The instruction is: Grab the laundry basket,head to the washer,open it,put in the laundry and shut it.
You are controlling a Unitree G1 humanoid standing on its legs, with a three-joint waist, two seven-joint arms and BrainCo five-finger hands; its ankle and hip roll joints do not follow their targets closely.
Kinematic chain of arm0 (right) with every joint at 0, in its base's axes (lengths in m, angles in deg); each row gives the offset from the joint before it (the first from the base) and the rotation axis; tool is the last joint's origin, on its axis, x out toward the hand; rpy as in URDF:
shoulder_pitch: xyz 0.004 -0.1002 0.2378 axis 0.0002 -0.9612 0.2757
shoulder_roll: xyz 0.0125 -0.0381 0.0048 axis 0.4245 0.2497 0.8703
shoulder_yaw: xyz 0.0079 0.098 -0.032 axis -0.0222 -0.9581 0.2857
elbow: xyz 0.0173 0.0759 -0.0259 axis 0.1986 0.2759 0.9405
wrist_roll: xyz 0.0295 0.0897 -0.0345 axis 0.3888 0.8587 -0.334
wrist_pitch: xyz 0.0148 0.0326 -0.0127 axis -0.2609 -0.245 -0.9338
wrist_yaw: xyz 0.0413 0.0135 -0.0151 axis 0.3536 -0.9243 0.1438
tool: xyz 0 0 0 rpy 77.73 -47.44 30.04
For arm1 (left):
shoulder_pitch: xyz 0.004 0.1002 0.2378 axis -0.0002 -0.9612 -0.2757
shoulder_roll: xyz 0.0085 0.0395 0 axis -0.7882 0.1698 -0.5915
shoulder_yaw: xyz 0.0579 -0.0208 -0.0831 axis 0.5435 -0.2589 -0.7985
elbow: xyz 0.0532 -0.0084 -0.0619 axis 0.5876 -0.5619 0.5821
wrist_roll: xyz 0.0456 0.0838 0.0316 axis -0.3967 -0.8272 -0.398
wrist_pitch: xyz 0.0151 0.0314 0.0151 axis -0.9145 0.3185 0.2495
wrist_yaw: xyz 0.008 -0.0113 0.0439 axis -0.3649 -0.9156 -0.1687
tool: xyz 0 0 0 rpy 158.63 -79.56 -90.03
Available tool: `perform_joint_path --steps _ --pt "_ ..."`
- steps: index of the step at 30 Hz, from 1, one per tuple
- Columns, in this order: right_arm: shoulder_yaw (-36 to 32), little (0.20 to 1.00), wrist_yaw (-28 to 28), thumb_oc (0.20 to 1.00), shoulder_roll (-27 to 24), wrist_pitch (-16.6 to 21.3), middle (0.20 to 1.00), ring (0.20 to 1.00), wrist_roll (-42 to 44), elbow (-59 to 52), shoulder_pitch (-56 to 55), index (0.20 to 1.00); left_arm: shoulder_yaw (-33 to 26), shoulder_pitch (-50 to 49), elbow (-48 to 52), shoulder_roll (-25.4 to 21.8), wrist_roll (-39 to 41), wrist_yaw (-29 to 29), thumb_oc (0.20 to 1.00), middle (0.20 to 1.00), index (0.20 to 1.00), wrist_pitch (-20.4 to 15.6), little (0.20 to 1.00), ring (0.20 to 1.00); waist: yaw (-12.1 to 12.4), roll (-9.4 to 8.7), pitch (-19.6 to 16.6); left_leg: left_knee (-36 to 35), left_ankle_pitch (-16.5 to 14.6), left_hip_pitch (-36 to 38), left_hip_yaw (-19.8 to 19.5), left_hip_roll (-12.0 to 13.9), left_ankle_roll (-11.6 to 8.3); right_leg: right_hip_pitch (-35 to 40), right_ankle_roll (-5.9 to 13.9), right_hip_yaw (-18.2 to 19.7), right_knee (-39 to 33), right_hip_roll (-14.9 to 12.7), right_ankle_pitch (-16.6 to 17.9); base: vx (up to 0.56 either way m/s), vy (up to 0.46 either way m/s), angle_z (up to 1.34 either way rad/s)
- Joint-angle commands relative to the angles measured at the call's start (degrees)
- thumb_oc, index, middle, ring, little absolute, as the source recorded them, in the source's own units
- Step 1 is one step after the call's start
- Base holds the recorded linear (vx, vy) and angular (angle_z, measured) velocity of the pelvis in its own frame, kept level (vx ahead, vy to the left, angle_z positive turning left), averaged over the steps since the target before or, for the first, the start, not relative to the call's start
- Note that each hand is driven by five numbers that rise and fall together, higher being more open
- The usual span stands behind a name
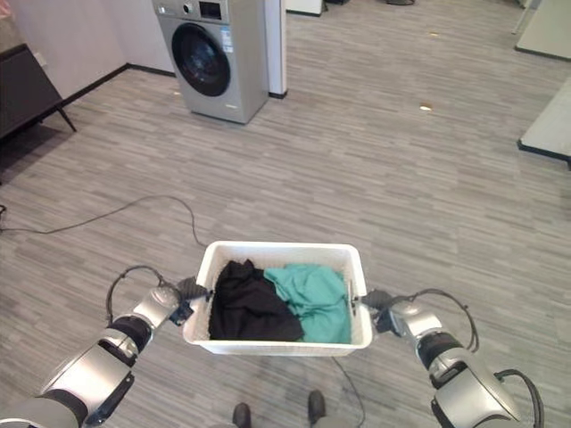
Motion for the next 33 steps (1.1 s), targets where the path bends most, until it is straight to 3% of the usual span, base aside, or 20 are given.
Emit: perform_joint_path --steps 1,9,11,13,15,16,18,20,22,23,24,26,28,30,31,32,33 --pt "-4.29 0.2 4.46 0.2 -1.34 3.72 0.2 0.2 6.56 -1.74 7.06 0.2 -0.04 6.57 -4.01 -3.79 -0.41 0.3 0.2 0.2 0.2 -1.61 0.2 0.2 -0.08 -0.67 0.89 0.45 -7.84 3.72 0.13 -5.37 3.67 2.57 4.68 -1.02 2.83 -1.13 -5.02 0.05 0.037 -0.03" --pt "-5.17 0.2 4.59 0.2 -3.01 4.06 0.2 0.2 7.63 -4.41 6.34 0.2 -0.36 7.39 -5.03 -4.08 -0.82 0.76 0.2 0.2 0.2 -1.65 0.2 0.2 0.29 -1.18 1.53 2.12 -9.29 3.71 0.86 -5.71 4.34 0.93 5.87 -2.13 7.79 -1.66 -5.72 0.05 0.052 -0.02" --pt "-5.23 0.2 4.92 0.2 -3.5 4.12 0.2 0.2 7.75 -5.68 5.88 0.2 -0.54 7.44 -4.69 -4.25 -0.53 0.52 0.2 0.2 0.2 -1.67 0.2 0.2 0.5 -1.06 1.77 2.79 -9.65 3.73 1.11 -5.67 4.63 -0.74 6.73 -2.2 11.59 -1.42 -5.55 0.05 0.089 -0.16" --pt "-6.1 0.2 5.51 0.2 -4.95 4.39 0.2 0.2 8.05 -9.1 3.93 0.2 -0.72 7.3 -3.14 -4.34 -0.8 0.25 0.2 0.2 0.2 -1.77 0.2 0.2 0.01 -0.34 3.03 4.29 -10.07 3.85 0.18 -5.16 5.15 -5.31 8.54 -2.46 20.94 -0.72 -3.82 0.06 0.106 -0.23" --pt "-7.16 0.2 5.66 0.2 -5.49 4.73 0.2 0.2 8.38 -11.0 1.89 0.2 -0.86 7.01 -2.67 -4.46 -1.62 0.17 0.2 0.2 0.2 -1.82 0.2 0.2 -0.46 0.34 3.35 4.5 -10.08 4.86 -0.4 -4.73 5.05 -8.6 9.14 -4.5 25.12 -0.31 -3.45 0.21 0.067 -0.13" --pt "-7.8 0.2 5.73 0.2 -6.32 4.89 0.2 0.2 8.28 -11.84 0.45 0.2 -0.49 7.26 -3.06 -4.06 -2.58 -0.21 0.2 0.2 0.2 -1.82 0.2 0.2 -1.83 0.48 3.39 3.86 -9.77 7.22 -1.7 -4.88 4.5 -11.42 8.46 -4.54 22.02 1.21 -3.16 0.41 0.005 0.01" --pt "-8.25 0.2 5.47 0.2 -7.02 5.35 0.2 0.2 9.5 -12.36 -0.8 0.2 -0.37 6.94 -3.67 -3.32 -3.38 -0.62 0.2 0.2 0.2 -2.09 0.2 0.2 -3.4 0.62 3.55 2.89 -9.52 10.36 -3.85 -4.98 3.37 -12.58 7.17 -6.29 12.59 1.2 -1.91 0.44 -0.048 0.37" --pt "-8.07 0.2 5.13 0.2 -7.23 5.72 0.2 0.2 10.15 -11.87 -0.98 0.2 -0.37 6.91 -4.1 -3.19 -3.61 -0.96 0.2 0.2 0.2 -2.3 0.2 0.2 -4.13 0.63 3.52 2.21 -9.23 12.32 -4.67 -4.5 2.28 -14.56 7.1 -9.57 7.03 -0.02 0.76 0.36 -0.076 0.47" --pt "-8.08 0.2 5.3 0.2 -7.92 5.83 0.2 0.2 9.89 -12.12 -1.27 0.2 -0.51 7.12 -4.08 -3.16 -4.03 -1.39 0.2 0.2 0.2 -2.71 0.2 0.2 -4.95 0.95 3.55 2.31 -9.1 13.38 -5.62 -3.85 1.6 -16.3 7.39 -9.99 4.33 -0.43 1.93 0.25 -0.063 0.18" --pt "-8.41 0.2 5.32 0.2 -9.22 5.77 0.2 0.2 9.89 -13.43 -1.98 0.2 -0.52 7.32 -4.0 -3.13 -4.03 -1.42 0.2 0.2 0.2 -2.81 0.2 0.2 -5.85 0.97 3.6 2.65 -9.34 13.93 -6.68 -3.65 1.31 -16.92 7.64 -8.2 4.5 -0.43 2.26 0.33 -0.113 0.42" --pt "-10.97 0.2 5.86 0.2 -12.57 5.11 0.2 0.2 10.43 -17.82 -6.4 0.2 -0.33 7.74 -4.01 -2.55 -5.17 -2.07 0.2 0.2 0.2 -3.14 0.2 0.2 -7.89 0.99 3.16 3.72 -9.5 15.14 -8.91 -3.33 0.69 -16.24 6.9 -3.33 5.8 0.74 2.25 0.37 -0.171 0.77" --pt "-11.68 0.2 5.93 0.2 -13.65 5.41 0.2 0.2 11.17 -19.14 -7.41 0.2 0.39 8.12 -3.61 -1.45 -6.21 -2.68 0.2 0.2 0.2 -3.17 0.2 0.2 -8.38 0.74 2.87 4.64 -9.36 14.87 -9.89 -3.26 0.36 -15.06 5.73 -2.5 5.14 1.13 3.39 0.25 -0.194 1.42" --pt "-16.02 0.2 6.73 0.2 -16.74 5.88 0.2 0.2 14.26 -23.96 -15.04 0.2 0.62 6.44 -3.34 0.57 -6.24 -2.39 0.2 0.2 0.2 -3.29 0.2 0.2 -9.57 1.07 1.87 10.13 -6.03 13.03 -12.75 -1.56 -1.79 -13.54 3.78 -2.84 7.27 2.35 1.2 0.31 -0.303 1.02" --pt "-17.38 0.2 7.68 0.2 -17.46 6.18 0.2 0.2 14.84 -24.81 -18.43 0.2 1.5 5.28 -3.31 1.47 -6.84 -2.85 0.2 0.2 0.2 -3.12 0.2 0.2 -9.77 1.42 1.54 10.15 -2.86 12.93 -14.42 -0.22 -2.56 -11.95 2.84 -4.79 6.83 2.83 0.25 0.19 -0.192 0.54" --pt "-17.39 0.2 7.68 0.2 -17.46 6.18 0.2 0.2 14.84 -24.82 -18.45 0.2 1.51 5.28 -3.31 1.48 -6.84 -2.85 0.2 0.2 0.2 -3.12 0.2 0.2 -9.78 1.42 1.54 10.14 -2.86 12.94 -14.43 -0.21 -2.57 -11.94 2.84 -4.8 6.82 2.83 0.25 0.19 -0.197 0.54" --pt "-18.64 0.2 7.62 0.2 -18.62 5.83 0.2 0.2 13.75 -26.08 -20.56 0.2 2.1 5.12 -2.58 1.78 -7.41 -3.14 0.2 0.2 0.2 -2.9 0.2 0.2 -10.39 2.04 0.75 9.17 0.43 12.96 -14.54 1.52 -3.42 -10.95 2.38 -6.13 5.83 3.49 -0.68 0.19 -0.199 0.24" --pt "-18.9 0.2 7.54 0.2 -19.47 6.03 0.2 0.2 14.24 -25.68 -20.23 0.2 2.22 5.49 -2.76 2.13 -7.31 -3.06 0.2 0.2 0.2 -2.94 0.2 0.2 -10.73 2.36 0.43 9.1 1.81 12.88 -14.41 2.24 -3.99 -10.64 2.04 -6.67 5.61 3.97 -1.44 0.26 -0.27 0.12"
